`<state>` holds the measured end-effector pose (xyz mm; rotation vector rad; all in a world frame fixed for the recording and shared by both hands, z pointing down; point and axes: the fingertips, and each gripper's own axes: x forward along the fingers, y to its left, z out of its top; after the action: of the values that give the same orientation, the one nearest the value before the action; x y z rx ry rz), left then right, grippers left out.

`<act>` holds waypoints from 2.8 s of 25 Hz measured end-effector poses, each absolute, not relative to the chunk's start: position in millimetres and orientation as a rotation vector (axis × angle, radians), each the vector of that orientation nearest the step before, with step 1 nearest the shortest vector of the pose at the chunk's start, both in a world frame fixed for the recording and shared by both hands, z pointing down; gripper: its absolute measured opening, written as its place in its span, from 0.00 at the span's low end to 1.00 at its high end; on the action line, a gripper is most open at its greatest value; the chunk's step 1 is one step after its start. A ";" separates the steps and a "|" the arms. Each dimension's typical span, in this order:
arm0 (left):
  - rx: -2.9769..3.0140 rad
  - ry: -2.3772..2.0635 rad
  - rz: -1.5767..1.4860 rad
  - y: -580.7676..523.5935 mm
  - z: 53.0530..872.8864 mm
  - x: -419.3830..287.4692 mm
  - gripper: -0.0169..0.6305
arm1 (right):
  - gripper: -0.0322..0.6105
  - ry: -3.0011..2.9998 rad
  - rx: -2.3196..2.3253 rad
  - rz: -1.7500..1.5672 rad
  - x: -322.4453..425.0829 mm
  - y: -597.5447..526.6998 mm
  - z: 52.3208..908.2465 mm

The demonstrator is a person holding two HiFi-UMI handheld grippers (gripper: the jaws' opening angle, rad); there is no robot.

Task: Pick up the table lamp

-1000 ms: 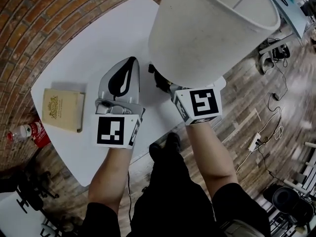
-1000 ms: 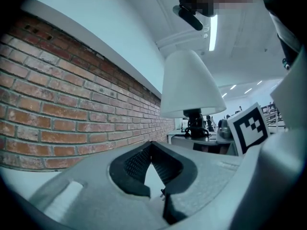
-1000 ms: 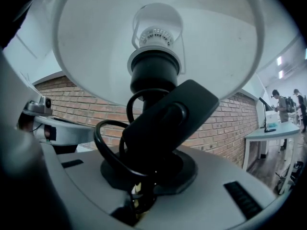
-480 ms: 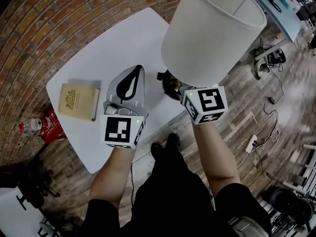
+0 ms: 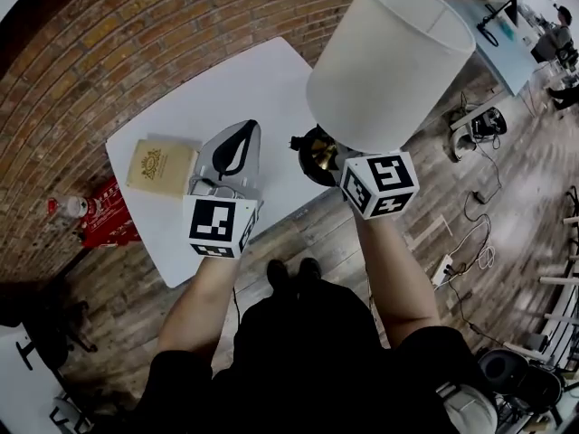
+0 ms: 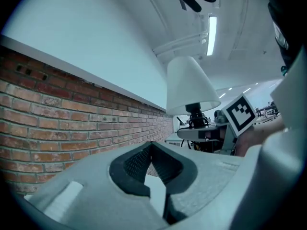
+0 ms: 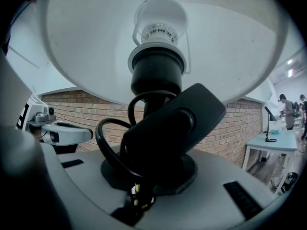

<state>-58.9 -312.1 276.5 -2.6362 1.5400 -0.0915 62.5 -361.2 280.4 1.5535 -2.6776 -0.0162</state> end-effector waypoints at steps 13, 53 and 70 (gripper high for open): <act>-2.588 1.598 -0.139 -242.2 242.7 -57.8 0.04 | 0.15 -2.747 1.211 0.047 45.7 -274.0 269.1; -2.616 1.587 -0.095 -222.2 242.1 -50.7 0.04 | 0.14 -2.765 1.128 0.077 40.8 -243.4 272.8; -2.618 1.587 -0.089 -223.0 241.2 -49.3 0.04 | 0.13 -2.770 1.117 0.061 39.4 -242.5 270.5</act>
<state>-49.3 -223.0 241.2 -2.6181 1.5871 -0.0890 39.4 -242.5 270.5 1.1167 -2.7699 0.0614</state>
